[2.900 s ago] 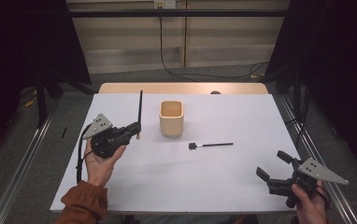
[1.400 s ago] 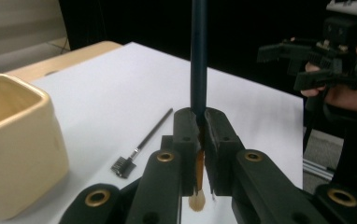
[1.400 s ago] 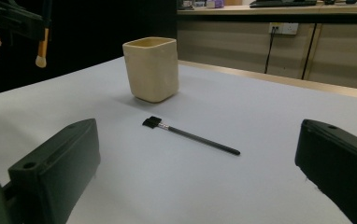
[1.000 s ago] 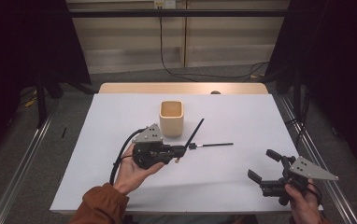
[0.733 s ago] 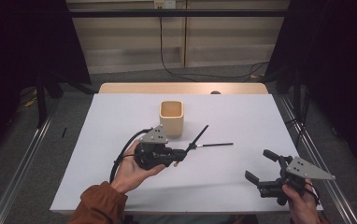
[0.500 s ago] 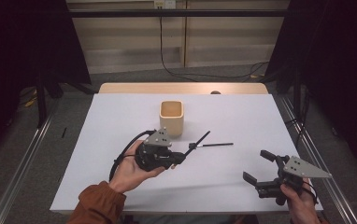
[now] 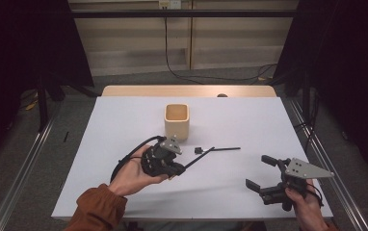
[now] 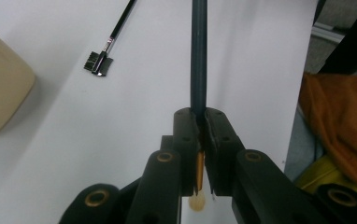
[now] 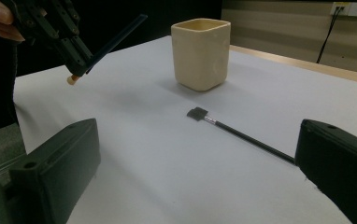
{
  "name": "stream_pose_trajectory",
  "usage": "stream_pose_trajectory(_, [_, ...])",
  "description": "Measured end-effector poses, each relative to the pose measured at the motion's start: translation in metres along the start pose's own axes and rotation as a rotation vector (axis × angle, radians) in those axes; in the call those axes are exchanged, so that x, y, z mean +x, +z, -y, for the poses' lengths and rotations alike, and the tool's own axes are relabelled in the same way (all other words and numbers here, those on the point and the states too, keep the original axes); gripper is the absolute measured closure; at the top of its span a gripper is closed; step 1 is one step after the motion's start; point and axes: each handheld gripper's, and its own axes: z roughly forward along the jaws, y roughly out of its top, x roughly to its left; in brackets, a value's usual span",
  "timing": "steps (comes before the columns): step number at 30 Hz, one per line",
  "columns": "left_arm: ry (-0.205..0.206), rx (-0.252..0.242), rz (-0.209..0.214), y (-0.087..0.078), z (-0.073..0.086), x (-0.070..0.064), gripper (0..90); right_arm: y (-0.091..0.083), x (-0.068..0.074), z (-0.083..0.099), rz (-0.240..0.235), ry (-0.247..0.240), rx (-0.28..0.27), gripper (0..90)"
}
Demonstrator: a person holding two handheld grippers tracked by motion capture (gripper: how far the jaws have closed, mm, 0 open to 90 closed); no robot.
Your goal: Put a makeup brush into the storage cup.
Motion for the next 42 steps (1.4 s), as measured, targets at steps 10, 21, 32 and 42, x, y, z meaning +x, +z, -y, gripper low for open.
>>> stream_pose_trajectory(10, [0.018, 0.103, 0.021, 0.002, 0.001, 0.0, 84.0, 0.001, 0.0, -0.007, -0.015, -0.026, 0.01, 0.0])
stream_pose_trajectory(21, [0.03, 0.183, 0.058, 0.01, 0.003, 0.0, 84.0, 0.005, 0.002, -0.009, -0.036, -0.027, 0.055, 0.0])
stream_pose_trajectory(32, [0.048, 0.214, 0.072, 0.012, -0.001, -0.003, 84.1, 0.021, 0.005, -0.022, -0.107, -0.057, 0.086, 0.0])
stream_pose_trajectory(42, [0.076, 0.239, 0.077, 0.015, -0.003, -0.004, 84.0, 0.049, 0.007, -0.037, -0.178, -0.067, 0.127, 0.1])
